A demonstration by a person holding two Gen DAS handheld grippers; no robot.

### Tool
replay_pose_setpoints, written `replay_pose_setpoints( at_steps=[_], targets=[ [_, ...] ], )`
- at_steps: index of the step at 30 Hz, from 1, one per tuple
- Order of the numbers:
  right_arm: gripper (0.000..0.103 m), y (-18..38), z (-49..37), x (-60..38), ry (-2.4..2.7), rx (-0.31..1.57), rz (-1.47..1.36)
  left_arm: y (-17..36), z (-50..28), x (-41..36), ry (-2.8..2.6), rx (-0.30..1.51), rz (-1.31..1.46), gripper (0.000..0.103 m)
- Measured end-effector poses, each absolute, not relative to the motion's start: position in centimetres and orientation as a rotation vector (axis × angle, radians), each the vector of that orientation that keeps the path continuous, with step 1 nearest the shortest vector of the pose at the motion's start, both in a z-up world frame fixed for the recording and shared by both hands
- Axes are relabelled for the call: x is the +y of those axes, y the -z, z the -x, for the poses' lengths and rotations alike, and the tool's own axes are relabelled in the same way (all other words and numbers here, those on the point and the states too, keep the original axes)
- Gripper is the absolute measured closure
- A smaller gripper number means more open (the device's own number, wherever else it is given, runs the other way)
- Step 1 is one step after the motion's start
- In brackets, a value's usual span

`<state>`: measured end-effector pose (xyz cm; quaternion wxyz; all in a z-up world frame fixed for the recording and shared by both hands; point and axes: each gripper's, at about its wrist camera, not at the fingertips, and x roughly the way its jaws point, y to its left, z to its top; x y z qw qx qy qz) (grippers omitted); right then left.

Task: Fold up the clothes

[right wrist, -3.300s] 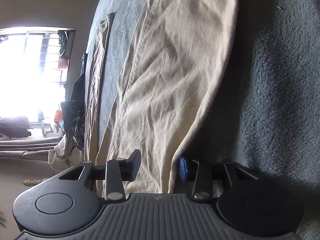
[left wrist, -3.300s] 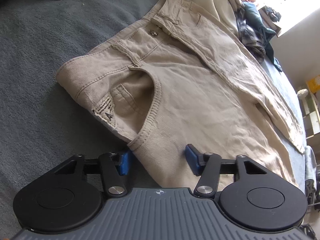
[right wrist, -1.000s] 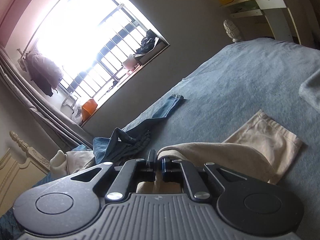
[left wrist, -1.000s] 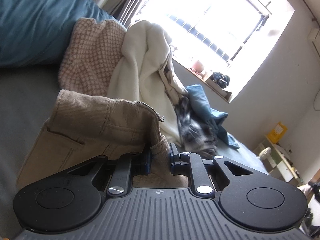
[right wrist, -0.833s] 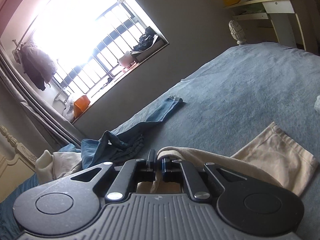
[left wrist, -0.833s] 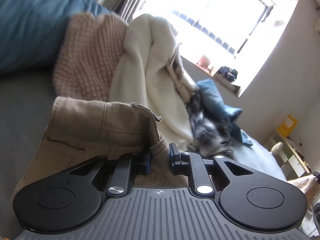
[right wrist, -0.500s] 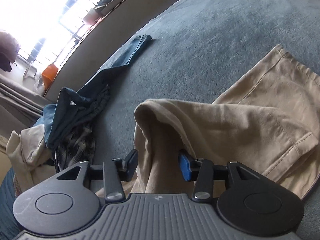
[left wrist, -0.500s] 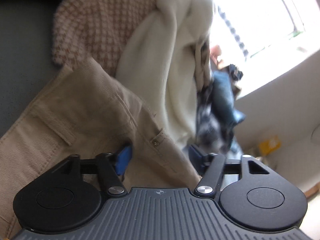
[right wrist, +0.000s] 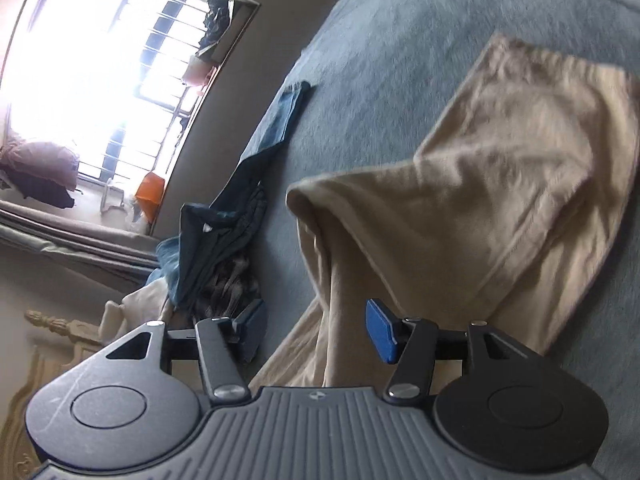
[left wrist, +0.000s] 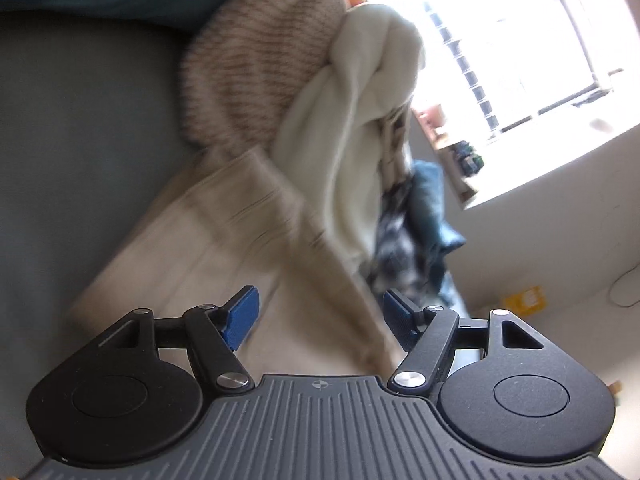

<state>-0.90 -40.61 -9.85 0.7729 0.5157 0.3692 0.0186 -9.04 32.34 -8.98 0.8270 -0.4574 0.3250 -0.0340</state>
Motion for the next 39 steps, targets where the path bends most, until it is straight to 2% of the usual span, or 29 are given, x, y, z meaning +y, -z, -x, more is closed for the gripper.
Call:
replay_pose_setpoints(
  at_steps=[4, 9, 13, 18, 25, 30, 33, 39],
  targets=[
    [0.042, 14.2, 4.0, -38.0, -0.089, 0.916, -1.264, 11.7, 12.5, 32.3, 0.015, 0.750, 1.046, 0.032],
    [0.042, 19.5, 5.3, -34.6, -0.091, 1.005, -1.381, 15.2, 13.0, 31.5, -0.051, 0.770, 1.114, 0.032],
    [0.036, 20.3, 4.2, -33.1, -0.139, 0.948, -1.406, 17.1, 12.9, 30.8, -0.088, 0.717, 1.164, 0.032],
    [0.036, 20.3, 2.7, -31.2, -0.167, 0.926, -1.451, 17.9, 13.0, 30.8, -0.096, 0.672, 1.181, 0.032],
    [0.036, 19.6, 6.7, -29.2, -0.077, 0.997, -1.513, 17.8, 13.0, 31.0, -0.084, 0.665, 1.187, 0.032],
    [0.035, 21.4, 4.9, -26.1, -0.117, 1.044, -1.532, 17.9, 12.8, 30.8, -0.082, 0.653, 1.168, 0.032],
    [0.035, 21.8, 1.8, -24.8, -0.202, 0.992, -1.525, 18.0, 12.7, 30.7, -0.086, 0.647, 1.164, 0.032],
    [0.043, 21.9, -1.7, -22.9, -0.233, 0.975, -1.467, 17.5, 11.1, 29.9, -0.115, 0.634, 1.072, 0.032]
  ],
)
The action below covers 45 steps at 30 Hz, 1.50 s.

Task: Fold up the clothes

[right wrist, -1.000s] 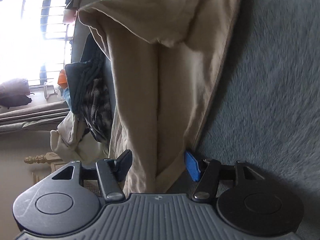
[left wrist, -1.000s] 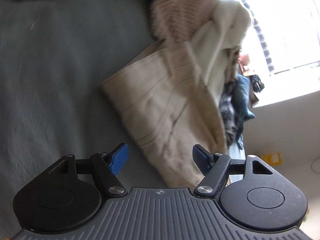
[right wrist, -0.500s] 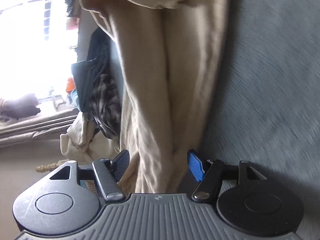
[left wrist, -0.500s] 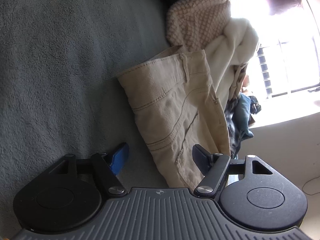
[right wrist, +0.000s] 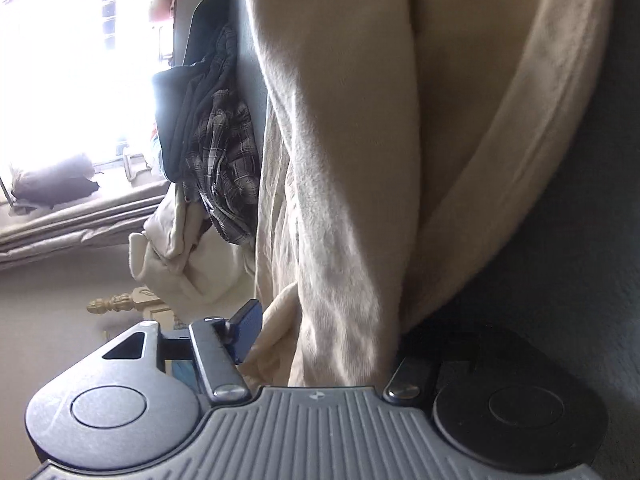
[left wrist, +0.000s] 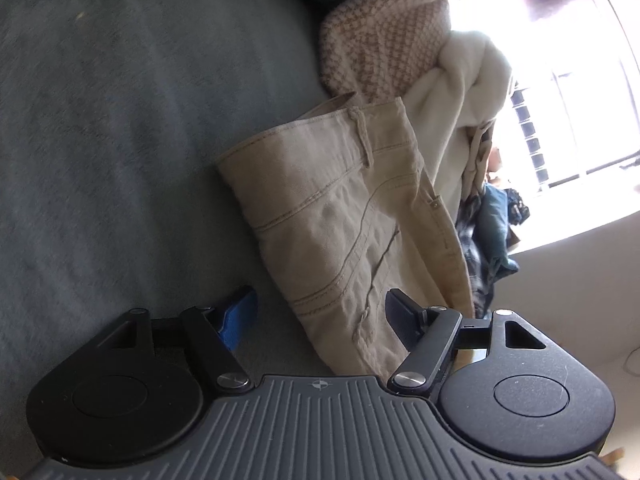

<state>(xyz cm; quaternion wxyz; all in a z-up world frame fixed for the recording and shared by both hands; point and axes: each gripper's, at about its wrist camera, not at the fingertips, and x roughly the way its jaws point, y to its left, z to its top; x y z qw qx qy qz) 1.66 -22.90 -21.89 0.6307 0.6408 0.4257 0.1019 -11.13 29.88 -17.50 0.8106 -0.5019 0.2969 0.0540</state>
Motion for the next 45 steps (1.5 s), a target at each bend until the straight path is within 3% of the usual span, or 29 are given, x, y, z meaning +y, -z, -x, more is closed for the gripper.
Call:
replay_pose_setpoints(
  at_steps=[3, 6, 8, 10, 14, 23, 40, 45],
  targets=[
    [0.048, 21.5, -2.1, -22.4, -0.239, 0.969, -1.411, 17.3, 9.7, 29.3, -0.135, 0.623, 1.013, 0.033],
    [0.058, 21.5, -2.1, -22.3, -0.230, 0.970, -1.377, 16.8, 8.5, 28.6, -0.169, 0.613, 0.939, 0.043],
    [0.073, 21.4, -2.0, -22.2, -0.219, 0.977, -1.336, 16.8, 8.1, 28.3, -0.210, 0.628, 0.901, 0.063],
    [0.085, 20.9, -1.7, -22.3, -0.209, 0.972, -1.282, 16.5, 7.8, 28.4, -0.214, 0.638, 0.890, 0.076],
    [0.094, 18.9, -0.7, -22.0, -0.238, 0.900, -1.167, 15.4, 8.6, 28.3, -0.206, 0.619, 0.889, 0.088],
    [0.097, 16.2, 2.3, -22.6, -0.278, 0.871, -1.117, 12.7, 12.7, 28.1, -0.177, 0.625, 0.919, 0.091],
    [0.097, 17.7, 11.1, -23.5, -0.303, 1.056, -1.155, 13.0, 23.7, 27.3, -0.185, 0.793, 0.821, 0.091],
    [0.089, 19.7, 10.9, -24.3, -0.280, 1.171, -1.103, 14.6, 23.5, 28.6, -0.163, 0.905, 0.883, 0.071]
  ],
)
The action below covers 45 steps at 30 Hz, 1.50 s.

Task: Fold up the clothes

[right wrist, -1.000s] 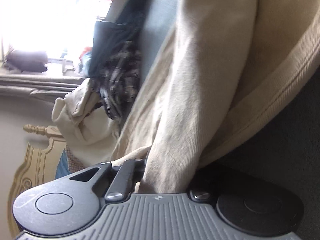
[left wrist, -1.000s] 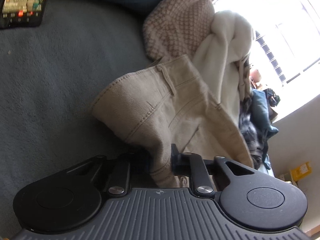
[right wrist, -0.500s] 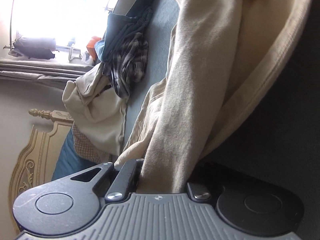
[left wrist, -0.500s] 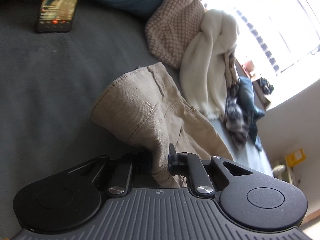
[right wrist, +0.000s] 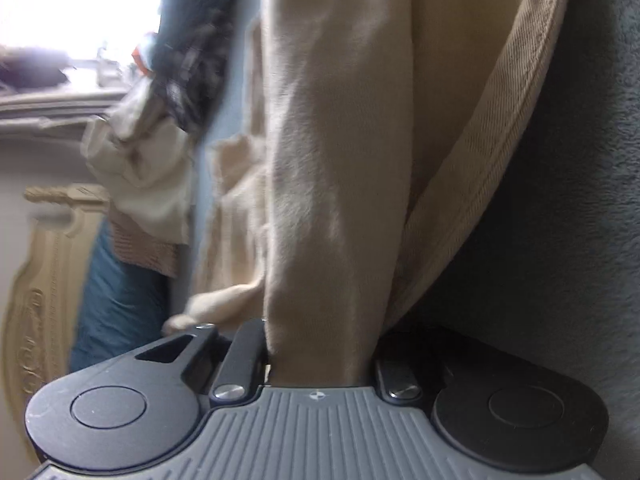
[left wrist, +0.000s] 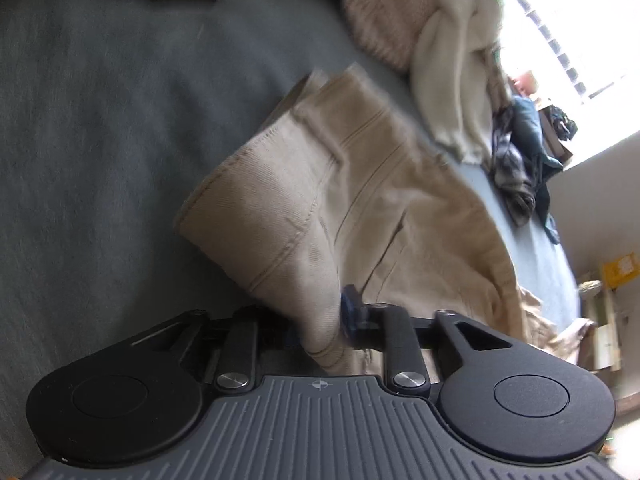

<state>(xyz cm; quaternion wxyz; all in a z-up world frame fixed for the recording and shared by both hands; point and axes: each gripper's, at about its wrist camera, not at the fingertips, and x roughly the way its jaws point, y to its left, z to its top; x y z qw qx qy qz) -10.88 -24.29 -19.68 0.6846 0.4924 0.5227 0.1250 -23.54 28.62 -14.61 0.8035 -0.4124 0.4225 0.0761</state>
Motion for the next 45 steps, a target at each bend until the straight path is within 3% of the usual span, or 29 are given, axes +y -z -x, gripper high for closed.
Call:
replay_pose_setpoints(
  at_steps=[3, 4, 7, 13, 19, 25, 33, 39, 40, 43, 45],
  targets=[
    [0.072, 18.6, 10.8, -24.8, -0.295, 1.203, -1.080, 13.3, 24.5, 29.8, -0.135, 0.930, 0.836, 0.064],
    [0.060, 17.7, 10.9, -25.0, -0.306, 1.213, -1.033, 12.6, 25.0, 30.0, -0.134, 0.931, 0.792, 0.058],
    [0.052, 14.7, 11.3, -25.1, -0.343, 1.262, -0.827, 10.3, 26.5, 30.9, -0.130, 0.907, 0.669, 0.049],
    [0.052, 7.5, 11.1, -22.7, -0.558, 1.252, -0.426, 8.6, 26.0, 31.3, -0.140, 0.776, 0.479, 0.039],
    [0.052, 2.5, 7.5, -13.8, -0.763, 1.091, -0.172, 10.3, 21.4, 29.7, -0.113, 0.758, 0.305, 0.039],
    [0.051, 3.5, 5.5, -2.8, -0.834, 0.965, 0.138, 11.2, 19.2, 29.7, -0.086, 0.698, 0.241, 0.040],
    [0.051, 7.2, 4.4, 2.8, -0.821, 0.992, 0.427, 11.6, 14.8, 30.7, 0.003, 0.658, 0.261, 0.041],
    [0.059, 8.0, 4.3, 2.0, -0.768, 1.022, 0.426, 12.6, 14.2, 31.0, 0.019, 0.632, 0.275, 0.060],
    [0.063, 8.2, 4.4, 1.9, -0.760, 1.024, 0.435, 12.8, 14.4, 31.1, 0.020, 0.619, 0.279, 0.064],
    [0.097, 8.5, 4.7, 1.9, -0.740, 1.009, 0.476, 13.3, 14.4, 31.3, 0.032, 0.603, 0.299, 0.078],
    [0.101, 8.1, 4.9, 2.0, -0.733, 0.975, 0.502, 13.5, 14.5, 31.5, 0.037, 0.597, 0.334, 0.088]
  ],
)
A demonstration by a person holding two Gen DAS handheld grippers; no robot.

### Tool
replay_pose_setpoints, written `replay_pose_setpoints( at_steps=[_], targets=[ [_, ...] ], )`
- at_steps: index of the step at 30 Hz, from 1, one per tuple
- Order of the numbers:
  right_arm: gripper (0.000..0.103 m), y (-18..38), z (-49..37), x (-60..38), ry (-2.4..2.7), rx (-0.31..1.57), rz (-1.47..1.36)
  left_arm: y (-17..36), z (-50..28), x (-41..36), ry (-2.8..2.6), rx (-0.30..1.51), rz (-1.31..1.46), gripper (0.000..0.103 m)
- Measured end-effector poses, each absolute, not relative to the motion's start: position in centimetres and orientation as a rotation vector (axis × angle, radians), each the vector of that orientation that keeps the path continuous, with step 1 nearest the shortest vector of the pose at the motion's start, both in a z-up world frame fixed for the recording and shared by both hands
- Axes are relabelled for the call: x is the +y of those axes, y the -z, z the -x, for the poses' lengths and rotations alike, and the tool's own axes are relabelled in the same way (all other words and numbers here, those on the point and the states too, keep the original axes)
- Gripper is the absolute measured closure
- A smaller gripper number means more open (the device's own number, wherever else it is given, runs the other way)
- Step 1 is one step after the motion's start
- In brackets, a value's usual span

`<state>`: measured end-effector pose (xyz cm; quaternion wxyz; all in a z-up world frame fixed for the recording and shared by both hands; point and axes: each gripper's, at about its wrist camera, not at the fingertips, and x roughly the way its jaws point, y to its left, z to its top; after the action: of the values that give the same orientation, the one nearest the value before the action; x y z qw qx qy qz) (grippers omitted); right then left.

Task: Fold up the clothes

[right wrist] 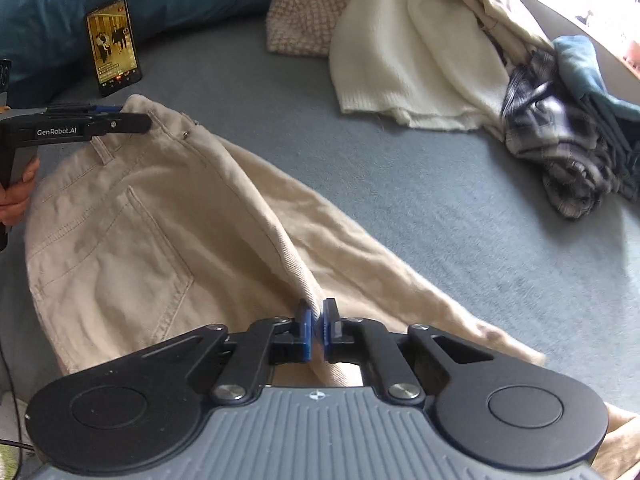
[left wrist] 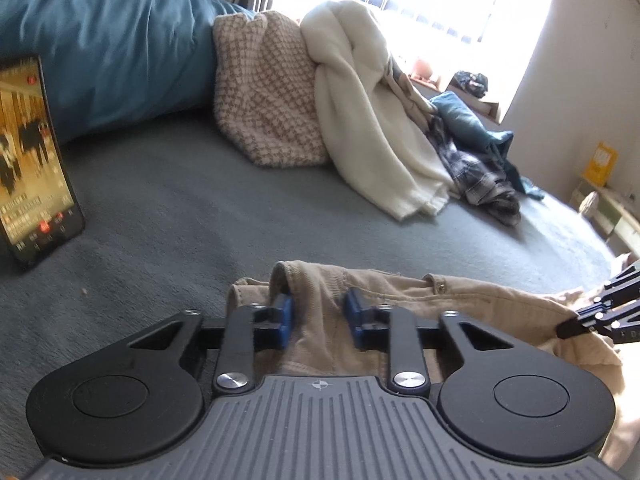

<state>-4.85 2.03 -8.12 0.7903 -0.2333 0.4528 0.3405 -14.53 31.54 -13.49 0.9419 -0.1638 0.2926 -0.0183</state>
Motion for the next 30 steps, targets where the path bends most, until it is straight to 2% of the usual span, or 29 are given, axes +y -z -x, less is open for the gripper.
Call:
replay_pose_setpoints(
  at_steps=[2, 8, 15, 17, 18, 21, 27, 30],
  targets=[
    [0.101, 7.4, 4.8, 2.5, -0.734, 0.927, 0.540, 13.5, 14.7, 31.8, 0.035, 0.588, 0.366, 0.093],
    [0.101, 6.4, 3.4, 4.1, -0.768, 0.853, 0.624, 13.3, 15.9, 33.1, -0.016, 0.583, 0.438, 0.094],
    [0.101, 9.0, 1.3, 5.5, -0.768, 0.870, 0.622, 14.0, 15.7, 34.0, -0.032, 0.628, 0.446, 0.093],
    [0.101, 9.8, 0.7, 5.6, -0.758, 0.900, 0.599, 14.3, 15.4, 34.2, -0.037, 0.649, 0.453, 0.085],
    [0.101, 10.1, 0.5, 5.6, -0.754, 0.912, 0.587, 14.2, 15.5, 34.4, -0.037, 0.648, 0.463, 0.084],
    [0.101, 10.6, 0.2, 5.4, -0.746, 0.928, 0.550, 13.5, 16.1, 34.9, -0.068, 0.619, 0.469, 0.071],
    [0.101, 10.7, 0.3, 4.5, -0.743, 0.930, 0.494, 10.3, 18.5, 34.7, -0.103, 0.478, 0.488, 0.070],
    [0.100, 11.1, 0.2, 4.4, -0.733, 0.936, 0.466, 10.3, 18.1, 32.6, 0.009, 0.481, 0.516, 0.061]
  ],
)
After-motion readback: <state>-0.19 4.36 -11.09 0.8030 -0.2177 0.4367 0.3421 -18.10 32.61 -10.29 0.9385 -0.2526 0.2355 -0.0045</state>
